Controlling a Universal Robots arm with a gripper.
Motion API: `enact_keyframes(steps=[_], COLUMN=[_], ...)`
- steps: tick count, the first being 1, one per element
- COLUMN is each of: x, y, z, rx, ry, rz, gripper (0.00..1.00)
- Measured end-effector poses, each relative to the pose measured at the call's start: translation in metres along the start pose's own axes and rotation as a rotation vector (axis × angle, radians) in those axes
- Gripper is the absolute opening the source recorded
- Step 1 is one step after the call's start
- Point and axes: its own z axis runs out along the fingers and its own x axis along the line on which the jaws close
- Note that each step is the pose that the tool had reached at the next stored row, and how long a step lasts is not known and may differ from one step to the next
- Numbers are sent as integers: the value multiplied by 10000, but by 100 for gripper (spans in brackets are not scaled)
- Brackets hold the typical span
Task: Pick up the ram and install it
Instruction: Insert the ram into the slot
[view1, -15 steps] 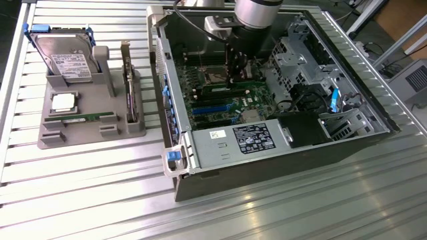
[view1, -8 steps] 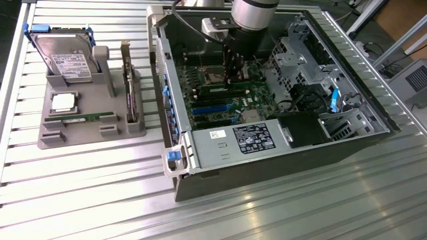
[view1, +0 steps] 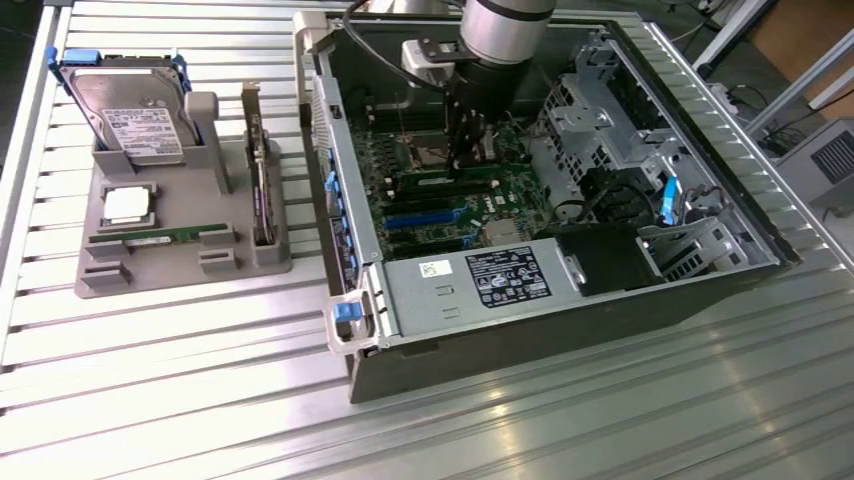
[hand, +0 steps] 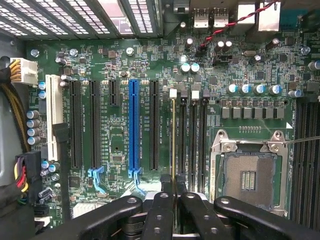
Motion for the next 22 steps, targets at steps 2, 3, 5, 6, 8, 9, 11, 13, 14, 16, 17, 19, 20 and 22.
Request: enact_keyframes(steps=[2,3,5,6,8,9,11,13,14,16,17,19,20,22], x=[-3,-4,-6,-7,-9,-9,-9,-9,-9,-29,-39,-39,-39,-34], y=[1,0,1,0,1,1,-1,-18,-21,-27,-27,-27,-27,-26], z=[20,38,72,81,90,90,92,92,92,91,91,92,92,93], rx=[0,0,0,-1,-1,-1,0,1,-1,0,0,1,0,1], ry=[0,0,1,3,3,3,0,11,14,16,15,15,15,13], rz=[0,0,0,-1,0,0,0,0,2,0,-1,0,0,2], gripper=[12,12,12,12,12,12,12,12,12,12,12,12,12,12])
